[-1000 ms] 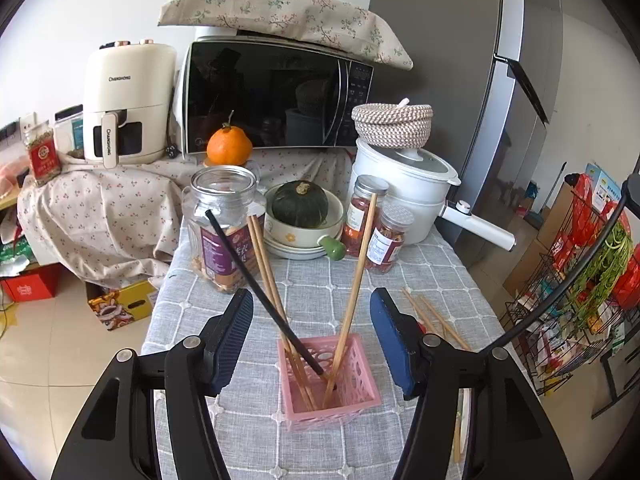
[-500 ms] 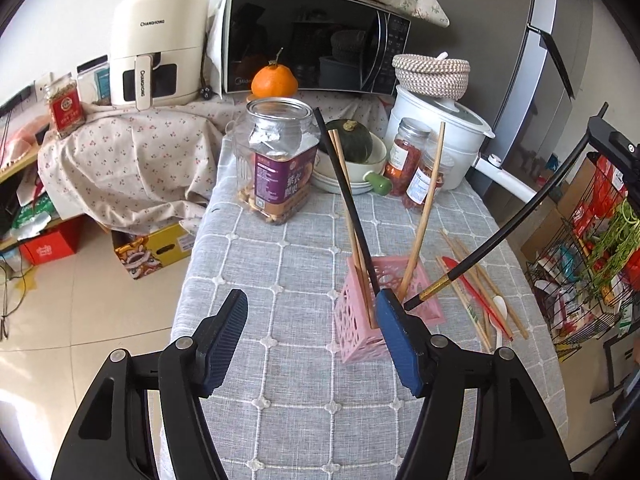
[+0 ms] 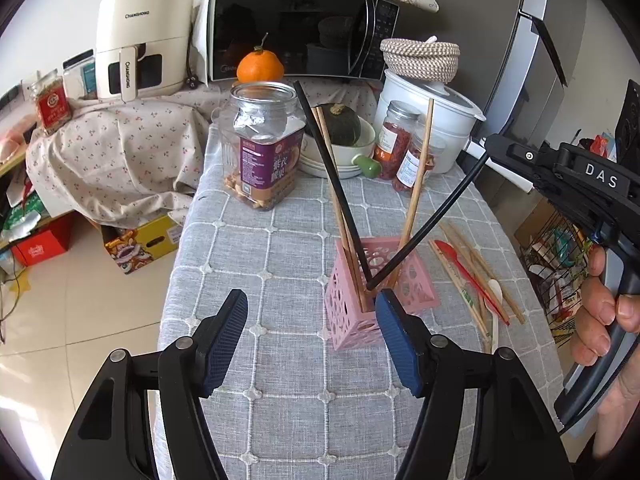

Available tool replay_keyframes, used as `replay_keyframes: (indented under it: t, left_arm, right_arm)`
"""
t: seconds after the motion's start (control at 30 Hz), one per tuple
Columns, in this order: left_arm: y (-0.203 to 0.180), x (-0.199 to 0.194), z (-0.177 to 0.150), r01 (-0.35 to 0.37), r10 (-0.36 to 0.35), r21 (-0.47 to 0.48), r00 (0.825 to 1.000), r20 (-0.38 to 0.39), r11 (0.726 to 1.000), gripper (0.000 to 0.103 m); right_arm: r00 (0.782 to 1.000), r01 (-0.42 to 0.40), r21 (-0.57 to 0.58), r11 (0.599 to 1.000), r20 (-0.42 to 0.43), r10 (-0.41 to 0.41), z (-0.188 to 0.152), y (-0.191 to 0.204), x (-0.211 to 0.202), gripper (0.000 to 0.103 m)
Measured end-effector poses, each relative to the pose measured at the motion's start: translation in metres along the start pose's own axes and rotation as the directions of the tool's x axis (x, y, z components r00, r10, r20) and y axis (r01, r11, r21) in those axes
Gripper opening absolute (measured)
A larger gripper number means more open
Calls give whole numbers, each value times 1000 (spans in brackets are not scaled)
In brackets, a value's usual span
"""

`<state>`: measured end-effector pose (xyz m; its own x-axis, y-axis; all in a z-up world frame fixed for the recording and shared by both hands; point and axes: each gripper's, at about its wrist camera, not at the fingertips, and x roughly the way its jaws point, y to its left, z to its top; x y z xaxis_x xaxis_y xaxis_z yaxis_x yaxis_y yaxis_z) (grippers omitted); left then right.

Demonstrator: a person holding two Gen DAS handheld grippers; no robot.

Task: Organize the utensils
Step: 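Lower the black chopstick into the pink basket and open the right tool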

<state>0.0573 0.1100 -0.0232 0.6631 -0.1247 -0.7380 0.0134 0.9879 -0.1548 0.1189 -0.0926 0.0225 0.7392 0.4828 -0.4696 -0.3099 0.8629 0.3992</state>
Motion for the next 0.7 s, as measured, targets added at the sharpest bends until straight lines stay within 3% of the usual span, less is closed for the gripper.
replay_keyframes:
  t: [0.37,0.47,0.53,0.7]
  left_arm:
    - [-7,3,-2,3,-2,13,1000,-9,1000,69]
    - [-9,3,-1,5,-4,16,1000,-9,1000,69]
    - [-12,3,-2,7,-7,22,1000,-10,1000,69]
    - [-21,2,-3,14,-14,45,1000,-9,999,69]
  right_arm:
    - [1000,-18,47,999,-23,19,-2,-14,12,11]
    - [1000,-16,53,998,-22,17,-1,-17,8,25]
    - [1000,-24,56,998,-8,24,1,-18,2,42]
    - [999,-45,56,997,23,44,7,-20,-19,53]
